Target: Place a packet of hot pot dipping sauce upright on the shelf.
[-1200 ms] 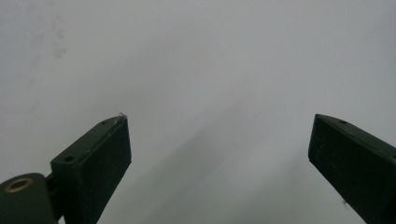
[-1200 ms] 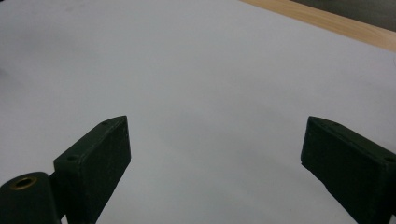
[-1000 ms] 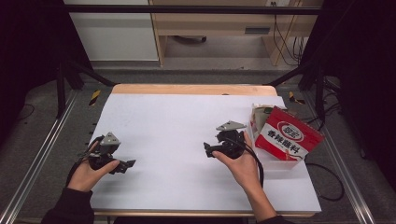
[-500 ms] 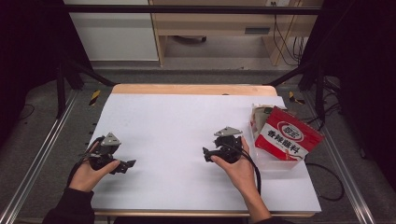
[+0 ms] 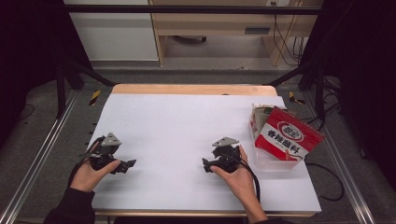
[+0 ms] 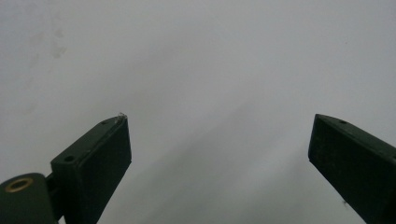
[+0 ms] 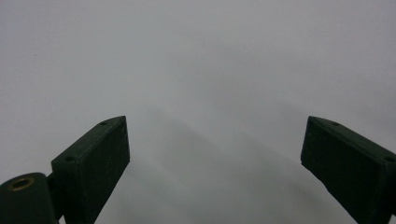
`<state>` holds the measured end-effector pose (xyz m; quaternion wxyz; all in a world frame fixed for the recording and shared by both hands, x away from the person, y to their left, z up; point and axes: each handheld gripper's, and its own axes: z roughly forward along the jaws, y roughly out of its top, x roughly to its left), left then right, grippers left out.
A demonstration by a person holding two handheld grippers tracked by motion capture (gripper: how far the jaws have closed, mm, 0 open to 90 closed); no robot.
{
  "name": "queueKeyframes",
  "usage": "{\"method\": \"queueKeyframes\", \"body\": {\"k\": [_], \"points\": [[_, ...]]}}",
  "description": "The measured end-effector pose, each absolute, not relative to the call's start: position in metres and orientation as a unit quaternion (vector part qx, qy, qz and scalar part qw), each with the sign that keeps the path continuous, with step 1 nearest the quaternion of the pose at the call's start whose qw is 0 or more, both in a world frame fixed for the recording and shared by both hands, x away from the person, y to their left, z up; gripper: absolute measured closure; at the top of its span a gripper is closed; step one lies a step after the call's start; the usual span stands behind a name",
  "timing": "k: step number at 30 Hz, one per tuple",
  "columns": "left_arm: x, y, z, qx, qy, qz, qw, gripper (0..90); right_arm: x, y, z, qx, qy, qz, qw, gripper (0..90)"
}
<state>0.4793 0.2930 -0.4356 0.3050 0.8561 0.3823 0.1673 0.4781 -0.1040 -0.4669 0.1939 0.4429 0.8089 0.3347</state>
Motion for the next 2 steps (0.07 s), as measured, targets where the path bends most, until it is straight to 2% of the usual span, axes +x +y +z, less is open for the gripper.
{"method": "queueKeyframes", "body": {"k": [2], "points": [[0.4793, 0.2926, -0.4346, 0.855, 0.381, 0.169, 0.307, 5.9, 0.4782, -0.1031, -0.4670, 0.444, 0.808, 0.333, 0.198, 8.7]]}}
